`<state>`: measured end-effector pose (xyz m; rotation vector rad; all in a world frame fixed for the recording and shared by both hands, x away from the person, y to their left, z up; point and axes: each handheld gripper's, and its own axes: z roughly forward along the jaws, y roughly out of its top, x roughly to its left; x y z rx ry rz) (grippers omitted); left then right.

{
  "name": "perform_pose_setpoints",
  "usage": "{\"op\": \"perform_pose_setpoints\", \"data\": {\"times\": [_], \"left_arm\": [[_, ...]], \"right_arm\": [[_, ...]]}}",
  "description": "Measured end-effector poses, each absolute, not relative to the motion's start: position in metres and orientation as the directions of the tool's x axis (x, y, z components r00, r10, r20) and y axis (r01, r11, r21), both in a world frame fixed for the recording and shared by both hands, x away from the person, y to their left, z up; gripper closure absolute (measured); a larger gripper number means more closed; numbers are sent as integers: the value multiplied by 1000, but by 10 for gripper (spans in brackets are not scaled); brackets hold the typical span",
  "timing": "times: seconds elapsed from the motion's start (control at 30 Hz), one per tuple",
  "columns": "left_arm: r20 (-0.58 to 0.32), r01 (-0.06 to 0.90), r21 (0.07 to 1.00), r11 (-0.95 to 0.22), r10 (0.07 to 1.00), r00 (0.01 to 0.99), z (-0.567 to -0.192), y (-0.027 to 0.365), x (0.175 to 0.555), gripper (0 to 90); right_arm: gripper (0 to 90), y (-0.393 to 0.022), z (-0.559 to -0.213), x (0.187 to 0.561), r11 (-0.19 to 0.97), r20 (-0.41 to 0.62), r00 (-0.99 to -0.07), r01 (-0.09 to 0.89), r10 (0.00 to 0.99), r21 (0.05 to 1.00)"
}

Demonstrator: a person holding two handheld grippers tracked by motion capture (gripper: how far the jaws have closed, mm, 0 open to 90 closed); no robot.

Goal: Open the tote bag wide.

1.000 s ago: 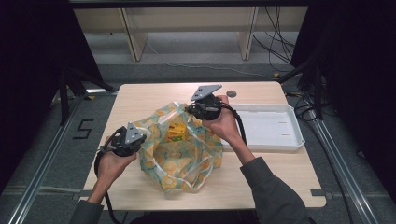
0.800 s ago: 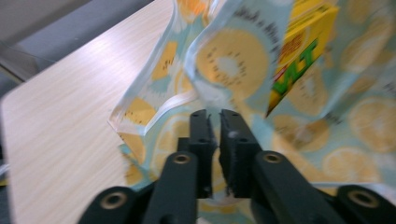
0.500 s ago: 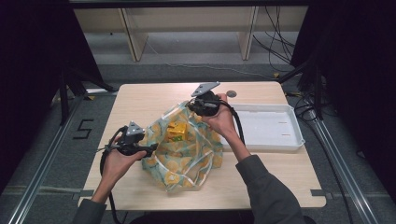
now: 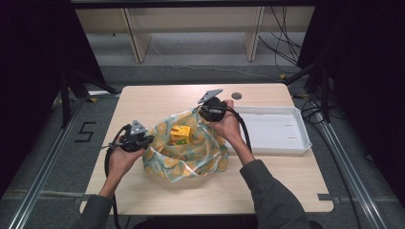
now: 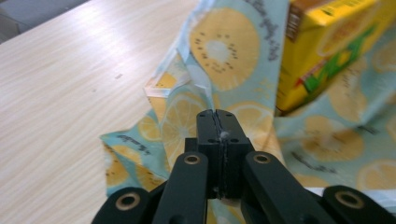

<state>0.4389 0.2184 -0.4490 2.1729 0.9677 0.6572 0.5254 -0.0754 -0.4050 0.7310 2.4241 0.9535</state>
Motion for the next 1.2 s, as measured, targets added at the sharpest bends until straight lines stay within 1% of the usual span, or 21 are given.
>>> {"op": "perform_pose_setpoints", "data": {"times": [0.1, 0.17, 0.27, 0.3, 0.33, 0.4, 0.43, 0.47, 0.57, 0.6, 0.67, 0.7, 0.73, 0.77, 0.9, 0.93, 0.97, 1.03, 1.07, 1.1, 1.2], "left_arm": [[176, 442, 738, -511, 777, 604, -451, 222, 445, 892], [147, 463, 744, -482, 793, 591, -458, 220, 447, 893], [153, 470, 726, -503, 783, 602, -461, 220, 447, 893], [136, 488, 720, -494, 789, 599, -466, 218, 447, 894], [134, 492, 719, -491, 792, 595, -467, 217, 447, 893], [130, 490, 721, -491, 790, 599, -469, 217, 447, 893], [141, 478, 717, -508, 777, 613, -470, 217, 448, 893], [117, 502, 715, -487, 791, 601, -470, 216, 446, 893], [133, 484, 720, -497, 784, 607, -469, 218, 447, 893], [133, 484, 720, -497, 784, 607, -469, 218, 447, 893], [136, 483, 718, -501, 782, 608, -468, 220, 446, 893], [136, 486, 717, -499, 784, 605, -467, 220, 447, 893], [131, 491, 721, -489, 792, 597, -467, 221, 446, 892], [132, 486, 722, -494, 786, 604, -468, 221, 447, 892], [129, 484, 729, -484, 791, 597, -466, 223, 445, 891], [134, 482, 728, -488, 790, 598, -466, 224, 445, 891], [134, 482, 728, -488, 790, 598, -466, 224, 445, 891], [136, 480, 729, -489, 790, 598, -466, 226, 445, 891], [132, 489, 723, -488, 792, 597, -466, 227, 445, 890], [132, 487, 726, -486, 793, 595, -466, 229, 445, 890], [134, 490, 723, -486, 796, 591, -467, 231, 444, 889]], "right_arm": [[900, -75, -415, 527, 624, -184, -768, 330, 614, 708], [880, -76, -427, 527, 638, -166, -771, 362, 615, 680], [848, -78, -434, 527, 654, -170, -770, 376, 614, 657], [763, -80, -441, 528, 665, -180, -769, 380, 613, 642], [722, -81, -442, 526, 666, -171, -769, 392, 616, 635], [616, -85, -442, 521, 658, -194, -746, 394, 636, 641], [616, -85, -442, 521, 658, -194, -746, 394, 636, 641], [545, -91, -433, 515, 632, -195, -732, 385, 653, 672], [476, -102, -416, 497, 551, -144, -720, 370, 679, 748], [451, -105, -411, 490, 541, -124, -729, 371, 674, 754], [443, -106, -409, 484, 534, -112, -737, 367, 667, 761], [441, -109, -409, 477, 512, -81, -768, 340, 635, 789], [430, -110, -409, 471, 509, -15, -799, 369, 601, 778], [415, -111, -411, 469, 512, -8, -803, 373, 596, 774], [399, -103, -423, 462, 540, -78, -788, 341, 610, 770], [399, -102, -420, 459, 557, -110, -781, 332, 615, 761], [399, -102, -420, 459, 557, -110, -781, 332, 615, 761], [424, -97, -411, 452, 562, -161, -776, 279, 610, 779], [431, -93, -400, 442, 565, -207, -771, 229, 603, 792], [431, -93, -400, 442, 565, -207, -771, 229, 603, 792], [454, -81, -396, 428, 612, -235, -799, 198, 553, 766]]}}
